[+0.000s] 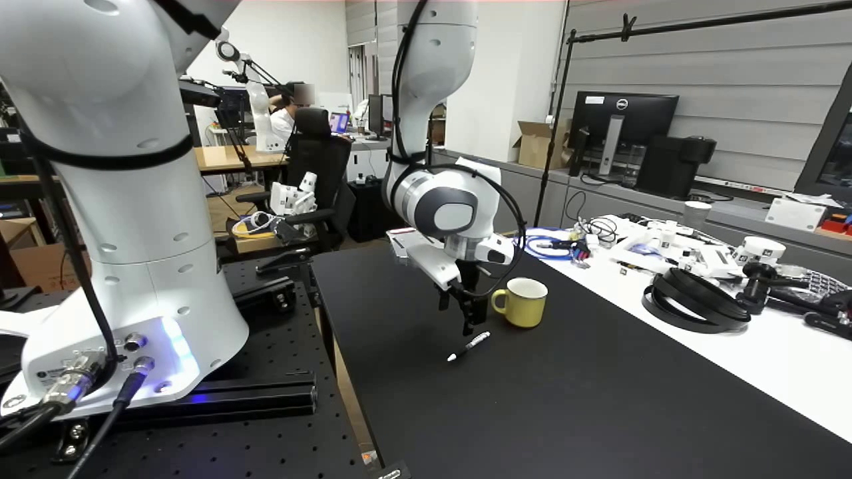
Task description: Put the pen in the cup
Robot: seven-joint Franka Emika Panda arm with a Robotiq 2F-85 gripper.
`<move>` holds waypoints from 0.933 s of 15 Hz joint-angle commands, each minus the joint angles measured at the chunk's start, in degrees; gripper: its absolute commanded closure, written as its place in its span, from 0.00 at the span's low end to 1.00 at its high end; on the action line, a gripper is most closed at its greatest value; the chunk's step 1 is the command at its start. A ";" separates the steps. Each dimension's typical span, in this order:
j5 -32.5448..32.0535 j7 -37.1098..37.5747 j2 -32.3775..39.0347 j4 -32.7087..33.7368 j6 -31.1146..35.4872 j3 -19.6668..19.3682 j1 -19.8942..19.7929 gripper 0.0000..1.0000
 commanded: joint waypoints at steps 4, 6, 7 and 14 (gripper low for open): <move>-2.46 0.32 1.26 -0.47 2.41 -1.55 -1.11 0.00; -3.10 0.19 2.14 -0.32 3.49 -2.21 -1.06 0.00; -3.54 0.21 2.58 -0.17 3.96 -2.59 -0.83 0.00; -4.72 0.32 5.20 -0.01 8.90 -4.58 0.88 0.47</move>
